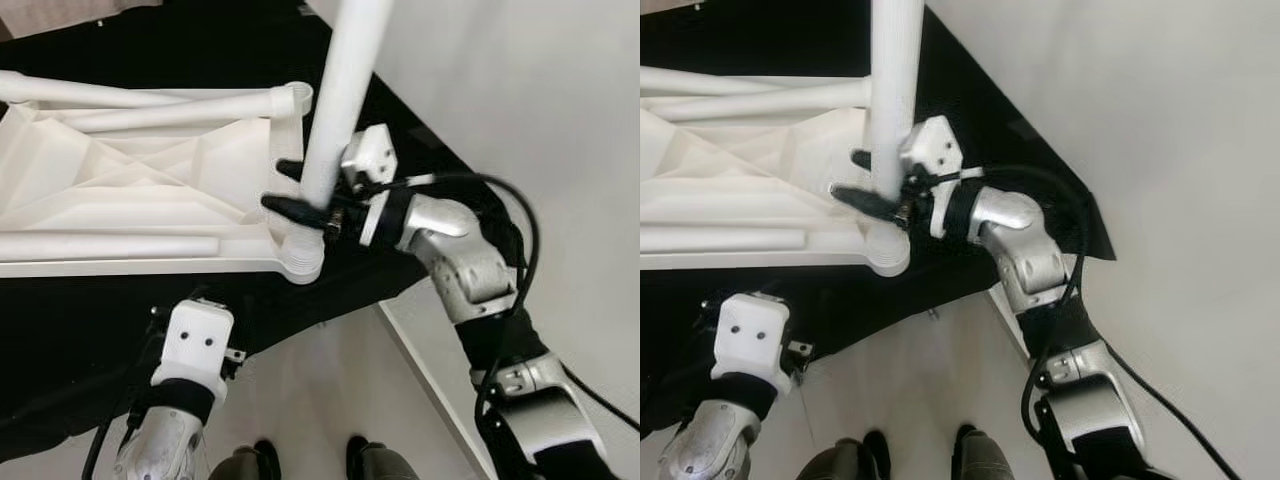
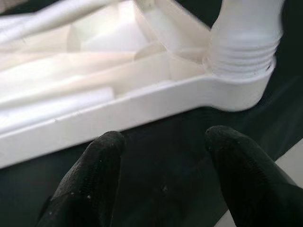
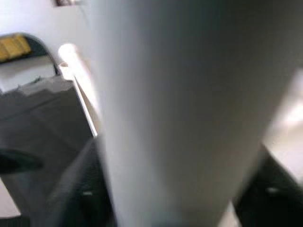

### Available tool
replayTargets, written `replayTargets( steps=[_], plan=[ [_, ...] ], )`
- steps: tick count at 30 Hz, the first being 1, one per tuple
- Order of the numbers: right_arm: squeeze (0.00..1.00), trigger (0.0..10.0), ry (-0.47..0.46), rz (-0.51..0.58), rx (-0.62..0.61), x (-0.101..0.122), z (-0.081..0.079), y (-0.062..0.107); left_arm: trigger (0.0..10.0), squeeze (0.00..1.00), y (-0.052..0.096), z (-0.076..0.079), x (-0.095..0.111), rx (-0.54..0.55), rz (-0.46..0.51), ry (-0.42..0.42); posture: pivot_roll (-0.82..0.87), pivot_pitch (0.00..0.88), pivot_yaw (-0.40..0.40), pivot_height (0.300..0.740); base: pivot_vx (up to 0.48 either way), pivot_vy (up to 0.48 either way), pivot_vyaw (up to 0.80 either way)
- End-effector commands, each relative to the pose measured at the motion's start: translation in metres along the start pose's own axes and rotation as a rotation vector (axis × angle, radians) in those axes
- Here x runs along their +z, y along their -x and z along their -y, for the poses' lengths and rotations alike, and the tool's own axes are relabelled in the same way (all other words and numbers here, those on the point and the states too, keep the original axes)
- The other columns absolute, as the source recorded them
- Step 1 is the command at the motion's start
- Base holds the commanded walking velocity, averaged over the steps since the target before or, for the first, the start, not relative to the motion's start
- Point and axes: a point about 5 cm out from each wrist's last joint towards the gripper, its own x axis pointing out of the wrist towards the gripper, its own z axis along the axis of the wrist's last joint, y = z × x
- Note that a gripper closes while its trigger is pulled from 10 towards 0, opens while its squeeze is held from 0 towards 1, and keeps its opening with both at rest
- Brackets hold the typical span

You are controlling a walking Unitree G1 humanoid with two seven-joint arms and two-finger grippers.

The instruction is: Building children table

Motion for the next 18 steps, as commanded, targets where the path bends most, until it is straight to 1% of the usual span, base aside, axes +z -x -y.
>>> replayTargets(
  steps=[1,2,3,4,5,6,7,9,12,13,14,15,16,18],
  plan=[
    [1.00,10.0,-0.029,0.043,-0.096,0.005,0.002,0.000,10.0,0.00,-0.002,-0.004,-0.006,0.022,-0.020,-0.017,-0.04,0.263,-0.043,0.740,0.000,0.000,0.00],
    [1.00,10.0,-0.029,0.043,-0.096,0.005,0.002,0.000,10.0,0.00,-0.002,-0.004,-0.006,0.022,-0.020,-0.017,-0.04,0.263,-0.043,0.740,0.000,0.000,0.00],
    [1.00,10.0,-0.025,0.054,-0.158,0.006,0.004,0.002,10.0,0.00,-0.005,-0.006,-0.007,0.024,-0.017,-0.022,-0.04,0.256,-0.037,0.740,0.000,0.000,0.00],
    [1.00,10.0,-0.025,0.054,-0.158,0.006,0.004,0.002,10.0,0.00,-0.005,-0.006,-0.007,0.024,-0.017,-0.022,-0.04,0.256,-0.037,0.740,0.000,0.000,0.00],
    [1.00,10.0,0.004,0.042,-0.229,0.006,0.007,0.005,10.0,0.00,-0.006,-0.007,-0.007,0.023,-0.015,-0.026,-0.04,0.252,-0.035,0.740,0.000,0.000,0.00],
    [1.00,10.0,0.004,0.042,-0.229,0.006,0.007,0.005,10.0,0.00,-0.006,-0.007,-0.007,0.023,-0.015,-0.026,-0.04,0.252,-0.035,0.740,0.000,0.000,0.00],
    [1.00,10.0,0.042,-0.016,-0.355,-0.002,0.004,0.011,10.0,0.00,-0.009,-0.007,-0.009,0.019,-0.014,-0.036,-0.05,0.236,-0.028,0.740,0.000,0.000,0.00],
    [1.00,10.0,0.055,-0.076,-0.430,-0.012,-0.004,0.015,10.0,0.00,-0.012,-0.008,-0.011,0.021,-0.016,-0.042,-0.06,0.229,-0.026,0.740,0.000,0.000,0.00],
    [1.00,10.0,0.061,-0.098,-0.450,-0.016,-0.007,0.015,10.0,0.00,-0.012,-0.008,-0.012,0.022,-0.017,-0.044,-0.06,0.229,-0.026,0.740,0.000,0.000,0.00],
    [0.00,10.0,0.047,-0.121,-0.467,-0.022,-0.016,0.012,10.0,0.00,-0.014,-0.008,-0.013,0.028,-0.018,-0.049,-0.06,0.221,-0.023,0.740,0.000,0.000,0.00],
    [0.00,10.0,0.047,-0.121,-0.467,-0.022,-0.016,0.012,10.0,0.00,-0.014,-0.008,-0.013,0.028,-0.018,-0.049,-0.06,0.221,-0.023,0.740,0.000,0.000,0.00],
    [0.00,10.0,0.034,-0.139,-0.478,-0.027,-0.023,0.009,10.0,0.00,-0.014,-0.008,-0.014,0.032,-0.019,-0.054,-0.06,0.219,-0.019,0.740,0.000,0.000,0.00],
    [0.00,10.0,0.034,-0.139,-0.478,-0.027,-0.023,0.009,10.0,0.00,-0.014,-0.008,-0.014,0.032,-0.019,-0.054,-0.06,0.219,-0.019,0.740,0.000,0.000,0.00],
    [0.00,10.0,0.004,-0.174,-0.526,-0.036,-0.029,-0.001,10.0,0.00,-0.013,-0.009,-0.016,0.042,-0.025,-0.060,-0.04,0.225,-0.016,0.740,0.000,0.000,0.00]
  ],
)
